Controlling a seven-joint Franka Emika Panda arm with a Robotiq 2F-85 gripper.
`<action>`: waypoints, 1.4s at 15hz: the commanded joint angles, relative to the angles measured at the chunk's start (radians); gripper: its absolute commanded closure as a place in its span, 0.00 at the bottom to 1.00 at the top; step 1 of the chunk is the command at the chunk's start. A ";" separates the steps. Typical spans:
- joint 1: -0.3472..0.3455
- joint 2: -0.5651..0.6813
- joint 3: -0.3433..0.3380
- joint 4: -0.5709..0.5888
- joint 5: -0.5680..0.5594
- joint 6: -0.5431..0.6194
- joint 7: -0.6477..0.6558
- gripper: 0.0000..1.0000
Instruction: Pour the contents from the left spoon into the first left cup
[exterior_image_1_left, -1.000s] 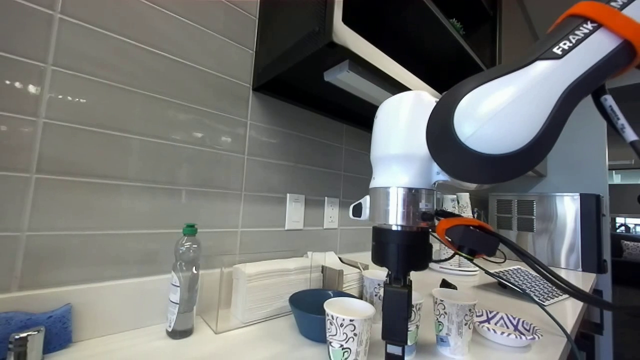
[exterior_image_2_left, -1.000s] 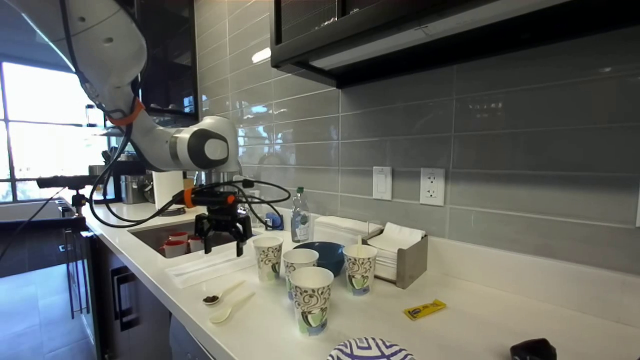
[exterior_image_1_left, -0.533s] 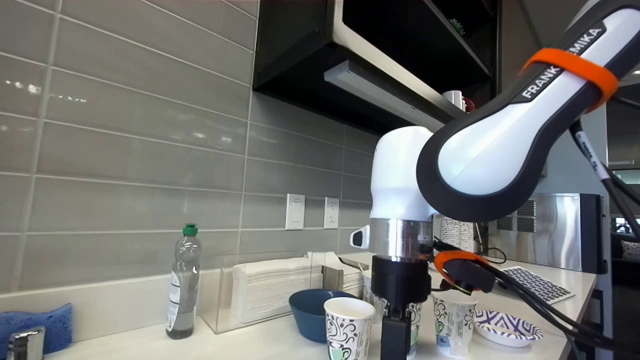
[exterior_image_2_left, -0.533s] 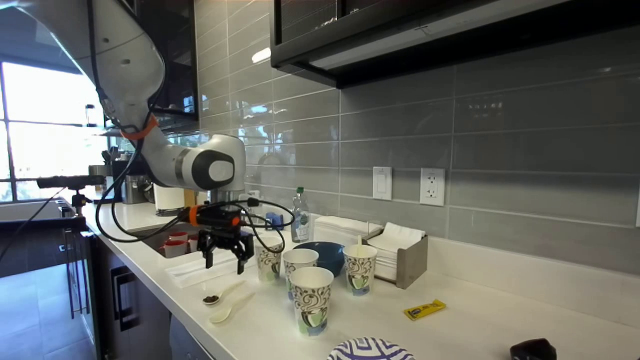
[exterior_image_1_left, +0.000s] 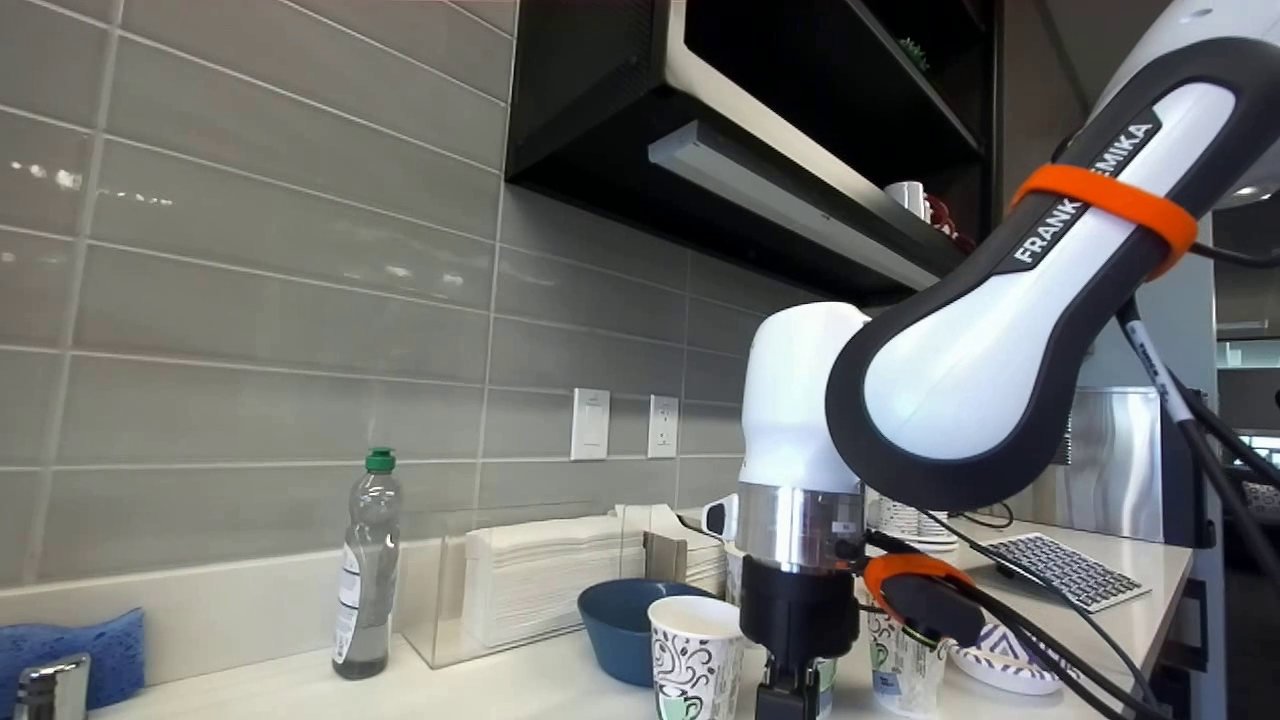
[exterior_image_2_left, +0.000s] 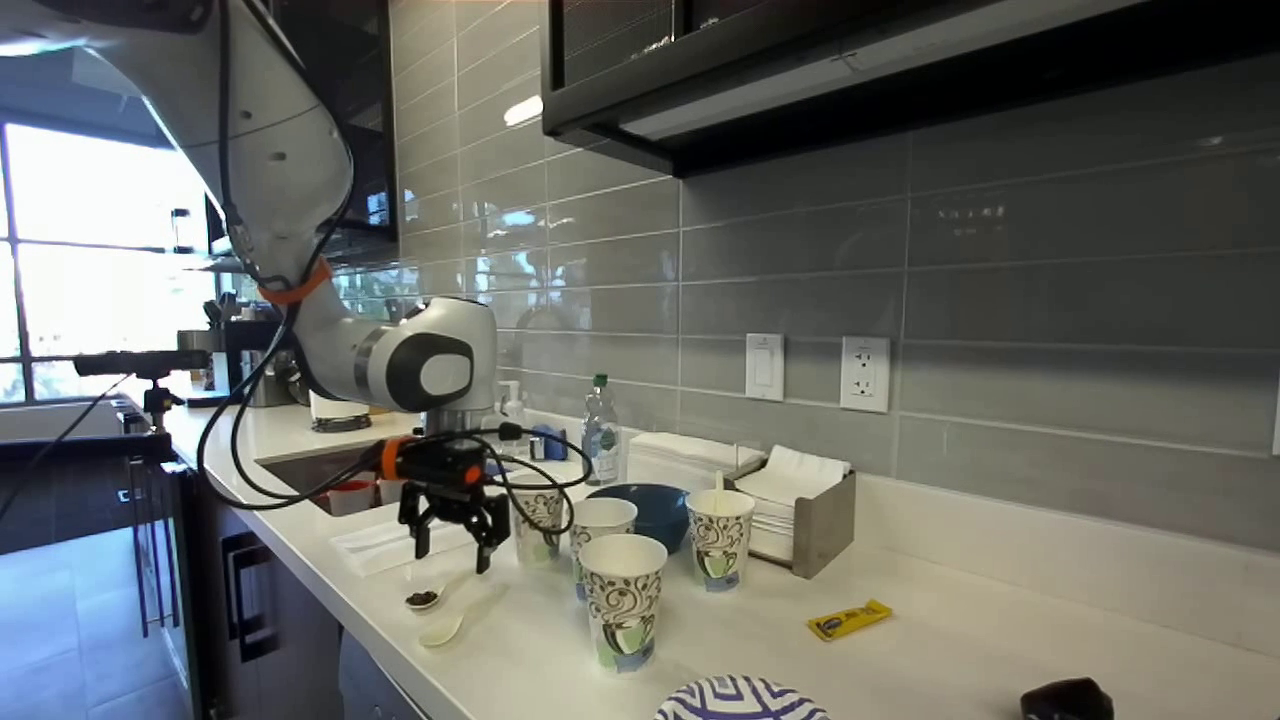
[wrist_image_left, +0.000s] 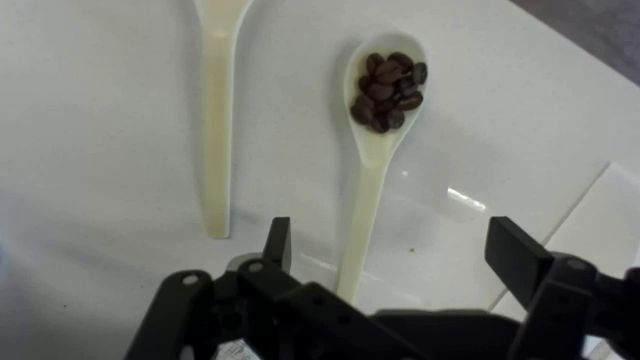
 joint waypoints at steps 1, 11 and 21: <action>-0.011 0.017 -0.001 -0.007 0.028 0.036 -0.008 0.00; -0.024 0.030 -0.003 -0.003 0.017 0.034 0.006 0.62; -0.028 0.029 -0.010 0.001 0.002 0.025 0.021 0.97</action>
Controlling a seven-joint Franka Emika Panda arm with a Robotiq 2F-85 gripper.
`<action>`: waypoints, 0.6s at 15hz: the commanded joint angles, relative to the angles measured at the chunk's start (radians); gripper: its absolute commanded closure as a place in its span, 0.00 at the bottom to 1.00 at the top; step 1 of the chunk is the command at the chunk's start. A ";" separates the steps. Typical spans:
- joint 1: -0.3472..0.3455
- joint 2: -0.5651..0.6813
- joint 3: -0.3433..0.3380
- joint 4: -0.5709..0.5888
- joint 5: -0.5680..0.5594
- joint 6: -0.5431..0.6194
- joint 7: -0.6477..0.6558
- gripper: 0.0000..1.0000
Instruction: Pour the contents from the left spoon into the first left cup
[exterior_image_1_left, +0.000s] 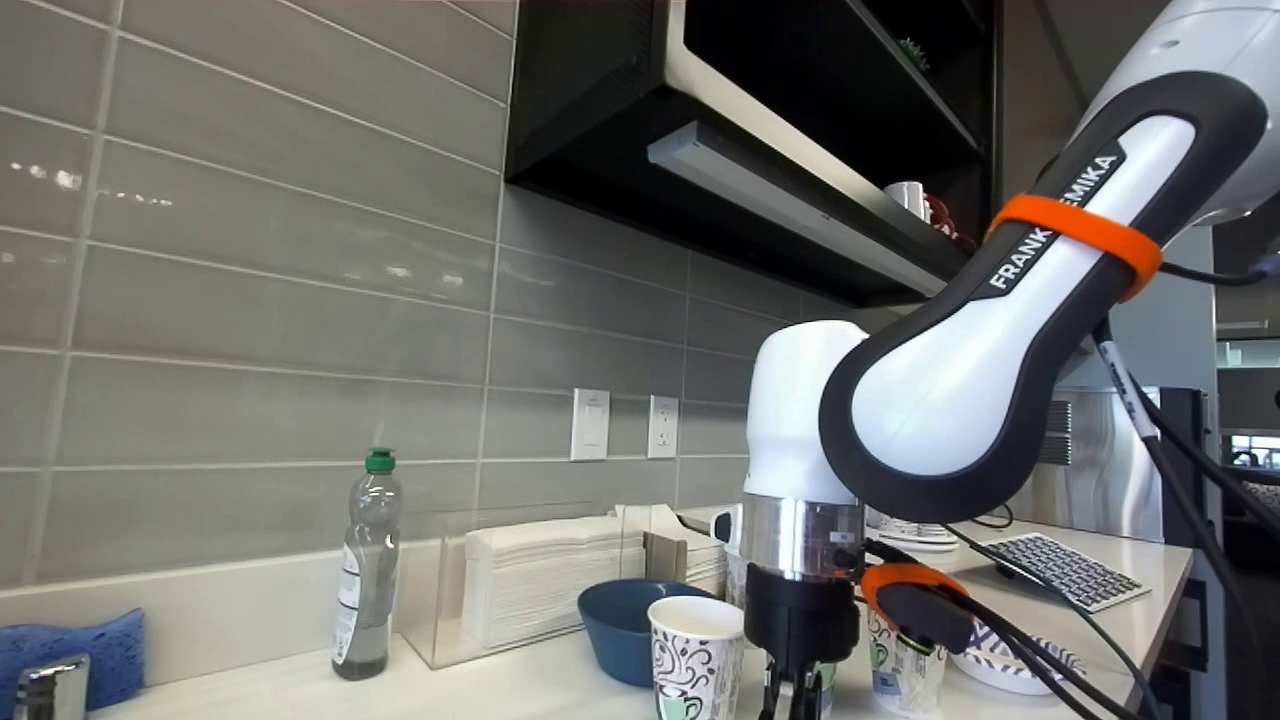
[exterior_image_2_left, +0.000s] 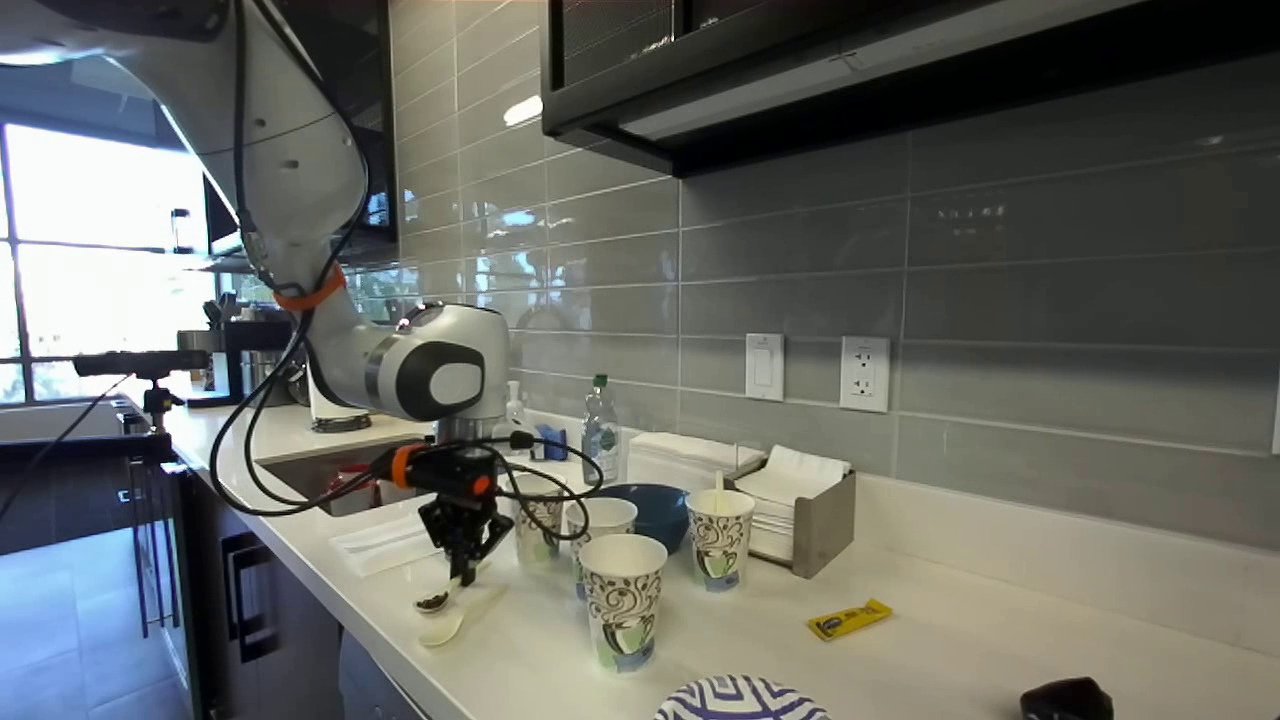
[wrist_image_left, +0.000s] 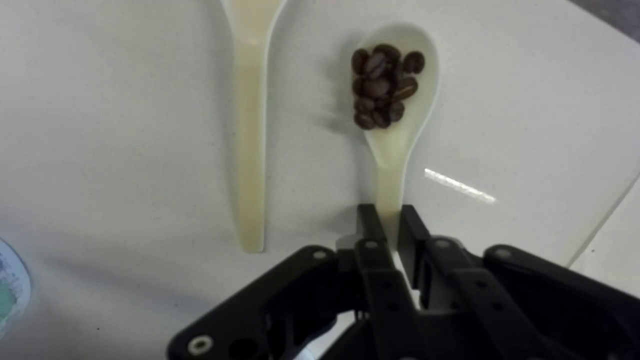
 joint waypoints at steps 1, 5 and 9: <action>-0.002 0.005 0.000 0.001 -0.002 0.004 0.010 0.97; -0.002 -0.005 0.003 0.002 0.010 -0.005 -0.004 0.97; 0.002 -0.048 0.005 -0.008 0.004 -0.045 0.004 0.97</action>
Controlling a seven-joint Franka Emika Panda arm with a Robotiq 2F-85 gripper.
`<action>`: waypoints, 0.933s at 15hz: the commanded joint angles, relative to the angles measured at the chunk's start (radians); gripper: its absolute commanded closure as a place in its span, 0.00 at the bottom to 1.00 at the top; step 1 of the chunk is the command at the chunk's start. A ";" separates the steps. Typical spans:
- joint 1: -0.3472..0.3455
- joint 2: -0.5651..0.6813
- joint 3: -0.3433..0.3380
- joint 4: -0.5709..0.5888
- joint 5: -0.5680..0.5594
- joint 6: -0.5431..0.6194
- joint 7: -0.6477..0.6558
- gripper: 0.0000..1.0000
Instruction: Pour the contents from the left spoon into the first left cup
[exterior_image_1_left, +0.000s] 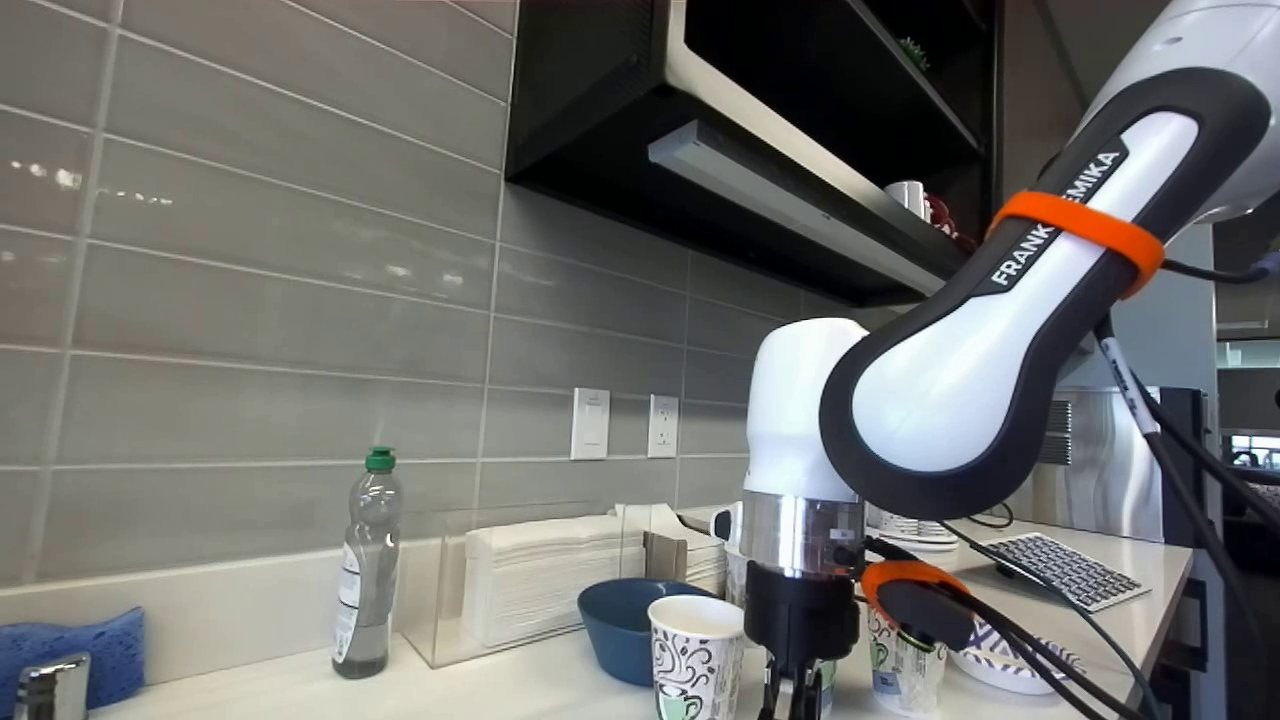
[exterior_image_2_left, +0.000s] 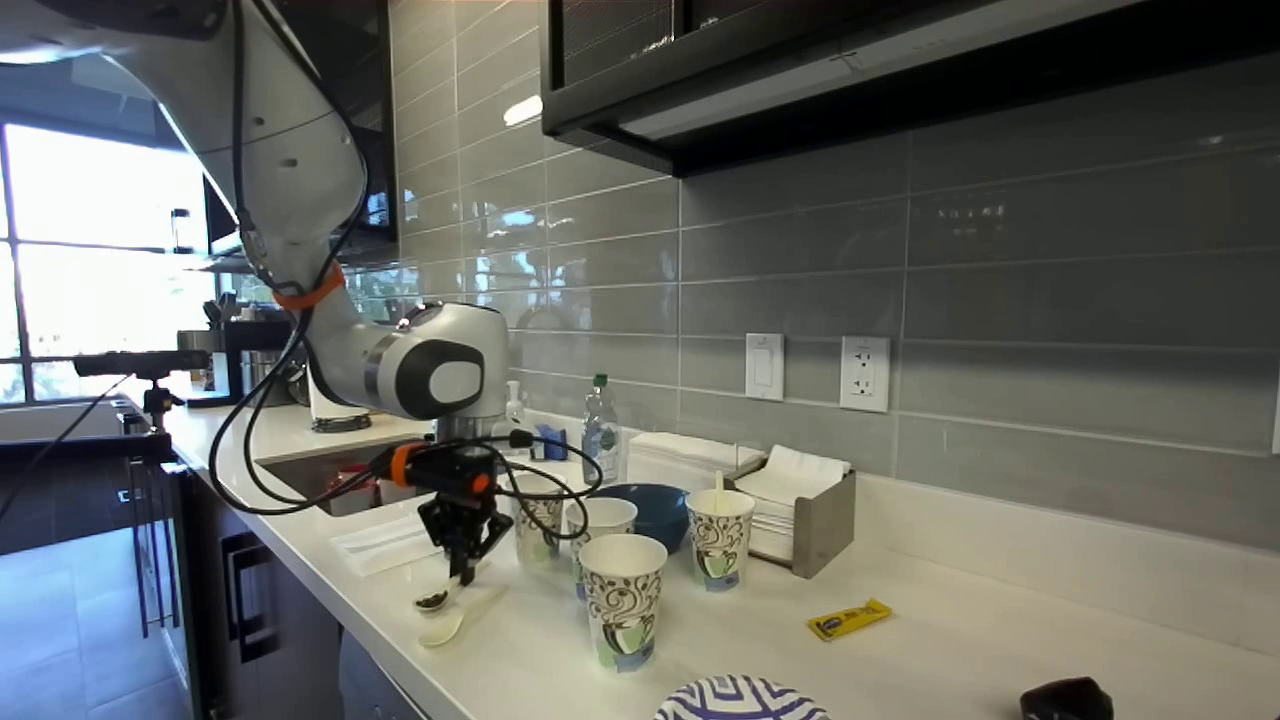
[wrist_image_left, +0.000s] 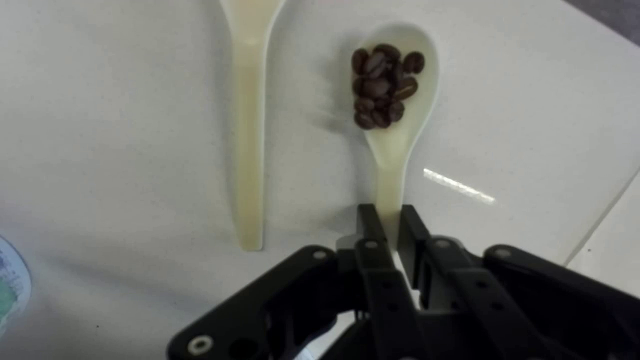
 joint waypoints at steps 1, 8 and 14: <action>0.002 -0.056 0.005 -0.007 -0.001 -0.057 0.008 0.97; 0.010 -0.141 0.000 0.026 -0.015 -0.236 0.011 0.97; 0.015 -0.192 -0.004 0.094 -0.008 -0.367 -0.008 0.97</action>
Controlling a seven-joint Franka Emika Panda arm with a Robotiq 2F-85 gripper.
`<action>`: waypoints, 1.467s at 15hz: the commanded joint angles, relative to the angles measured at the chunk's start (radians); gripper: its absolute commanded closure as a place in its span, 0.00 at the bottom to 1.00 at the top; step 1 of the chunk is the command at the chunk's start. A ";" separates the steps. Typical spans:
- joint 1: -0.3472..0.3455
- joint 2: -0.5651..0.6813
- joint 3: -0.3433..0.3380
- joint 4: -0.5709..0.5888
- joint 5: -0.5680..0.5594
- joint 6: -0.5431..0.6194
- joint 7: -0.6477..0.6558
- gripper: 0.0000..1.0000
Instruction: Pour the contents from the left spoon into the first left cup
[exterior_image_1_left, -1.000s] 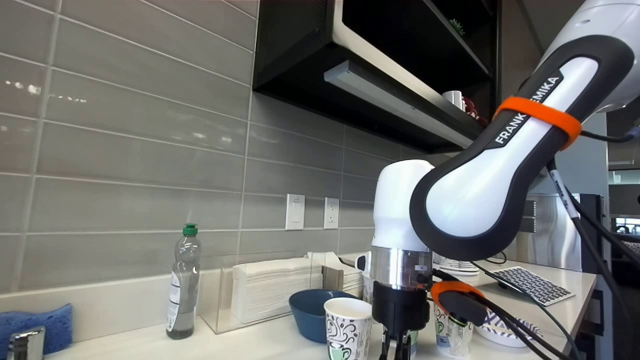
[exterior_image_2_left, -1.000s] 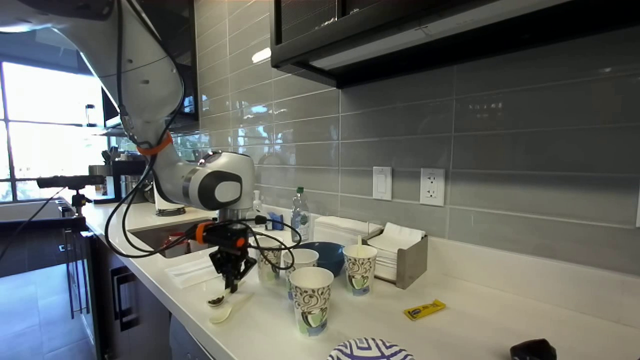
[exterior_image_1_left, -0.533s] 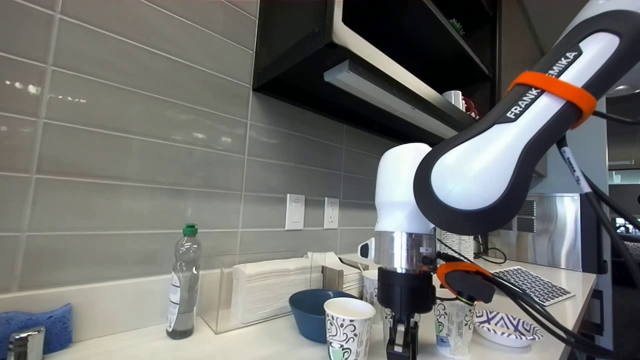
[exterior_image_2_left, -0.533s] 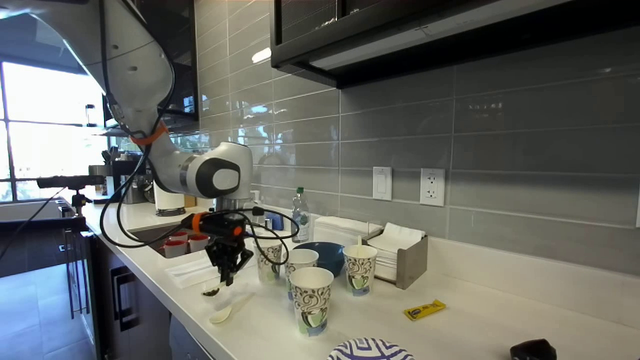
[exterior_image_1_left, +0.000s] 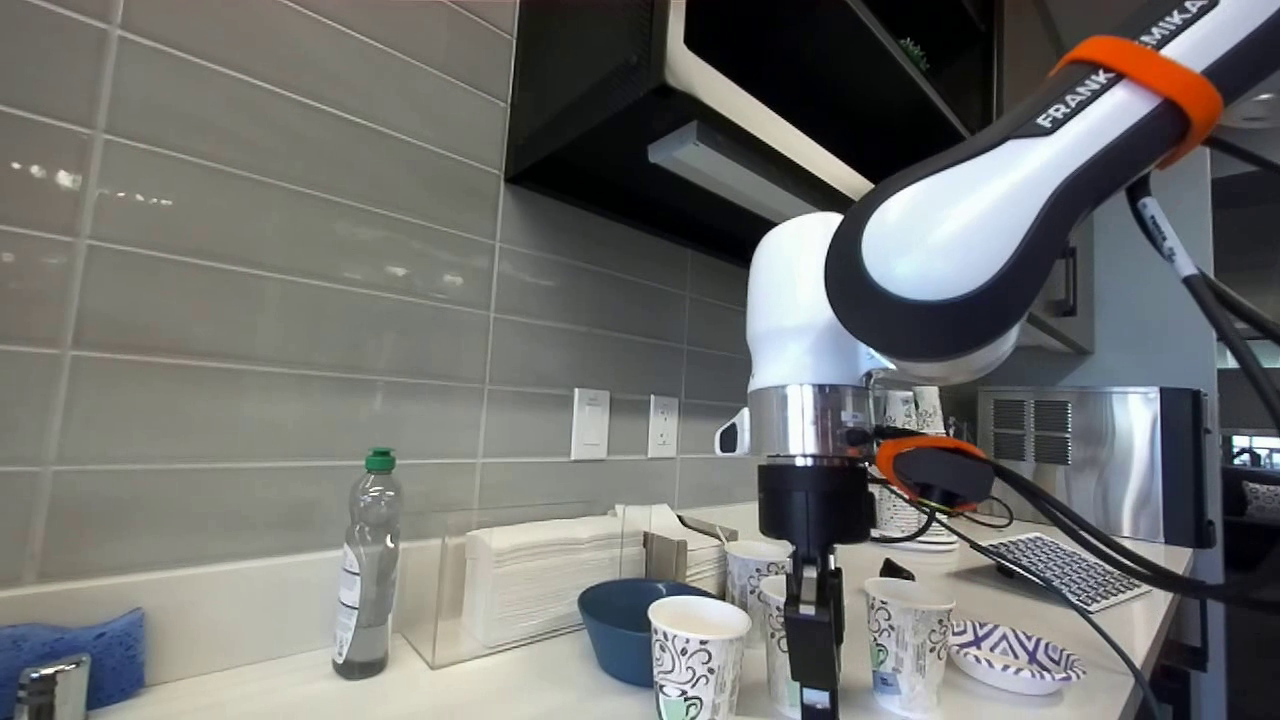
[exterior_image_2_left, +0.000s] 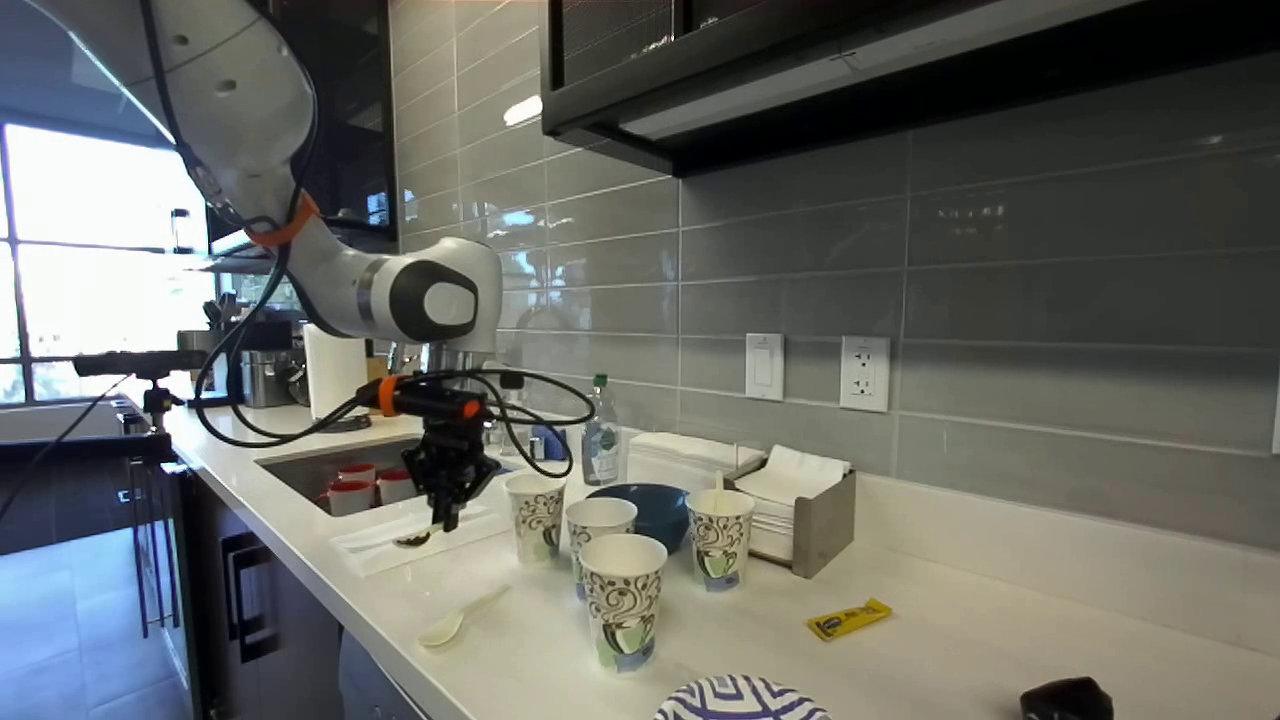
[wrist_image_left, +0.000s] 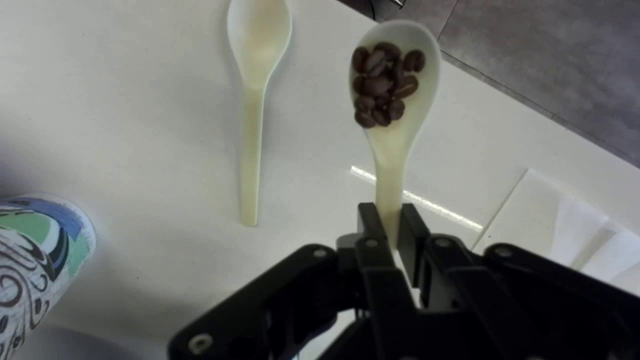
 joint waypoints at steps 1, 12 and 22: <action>0.008 -0.031 -0.005 0.048 -0.001 -0.086 -0.012 0.97; -0.004 -0.012 -0.021 0.224 -0.017 -0.212 -0.042 0.97; -0.018 0.144 -0.048 0.412 0.018 -0.152 -0.150 0.97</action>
